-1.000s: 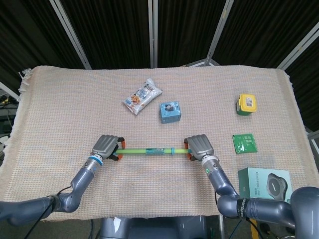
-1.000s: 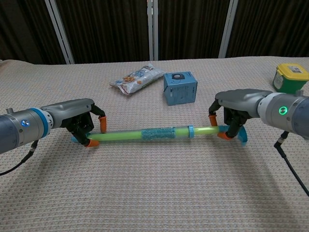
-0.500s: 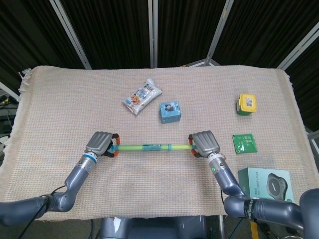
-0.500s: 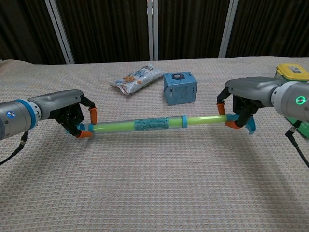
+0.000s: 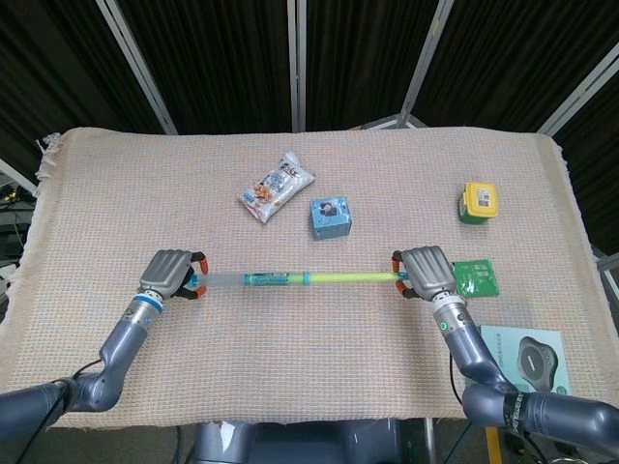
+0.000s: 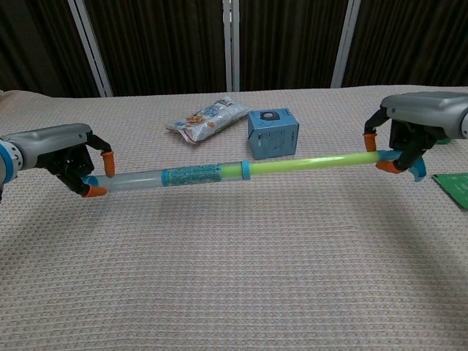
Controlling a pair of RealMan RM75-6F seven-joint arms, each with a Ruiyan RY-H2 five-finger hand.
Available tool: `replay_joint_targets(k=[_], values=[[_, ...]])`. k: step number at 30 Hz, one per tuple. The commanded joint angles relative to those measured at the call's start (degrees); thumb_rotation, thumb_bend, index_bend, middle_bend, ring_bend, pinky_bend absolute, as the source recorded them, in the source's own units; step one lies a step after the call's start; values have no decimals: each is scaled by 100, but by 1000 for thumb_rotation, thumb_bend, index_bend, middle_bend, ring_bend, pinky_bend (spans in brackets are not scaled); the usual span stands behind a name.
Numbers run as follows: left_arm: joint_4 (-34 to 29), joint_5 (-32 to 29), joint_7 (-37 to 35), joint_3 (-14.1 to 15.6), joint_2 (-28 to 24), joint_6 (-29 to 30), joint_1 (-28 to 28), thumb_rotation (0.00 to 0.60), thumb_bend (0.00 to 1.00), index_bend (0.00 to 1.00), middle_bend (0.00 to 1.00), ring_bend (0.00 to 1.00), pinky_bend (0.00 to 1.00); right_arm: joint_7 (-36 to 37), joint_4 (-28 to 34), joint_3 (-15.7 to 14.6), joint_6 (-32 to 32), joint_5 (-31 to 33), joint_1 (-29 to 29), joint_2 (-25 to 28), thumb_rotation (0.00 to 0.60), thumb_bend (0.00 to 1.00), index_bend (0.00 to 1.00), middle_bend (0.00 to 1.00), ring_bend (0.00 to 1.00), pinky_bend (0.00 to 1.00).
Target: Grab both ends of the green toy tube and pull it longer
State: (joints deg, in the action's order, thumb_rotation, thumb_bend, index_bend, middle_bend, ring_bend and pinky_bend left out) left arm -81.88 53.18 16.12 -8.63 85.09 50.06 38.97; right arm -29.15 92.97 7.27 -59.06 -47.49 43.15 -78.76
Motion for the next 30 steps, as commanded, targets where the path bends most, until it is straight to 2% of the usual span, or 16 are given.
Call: replay_joint_targets(k=[1, 18, 30], values=[[16, 0, -59, 35, -95, -5, -50, 600, 415, 739, 904, 872, 1000, 41, 25, 3, -44, -58, -55, 91, 600, 503, 693, 1000, 1000, 1000], [349, 94, -484, 112, -311, -146, -212, 600, 416, 746, 904, 872, 1000, 381, -213, 12, 91, -309, -242, 441, 600, 504, 693, 1000, 1000, 1000], [436, 144, -466, 131, -305, -104, -241, 600, 416, 746, 904, 872, 1000, 507, -360, 1, 191, -437, -328, 497, 600, 503, 688, 1000, 1000, 1000]])
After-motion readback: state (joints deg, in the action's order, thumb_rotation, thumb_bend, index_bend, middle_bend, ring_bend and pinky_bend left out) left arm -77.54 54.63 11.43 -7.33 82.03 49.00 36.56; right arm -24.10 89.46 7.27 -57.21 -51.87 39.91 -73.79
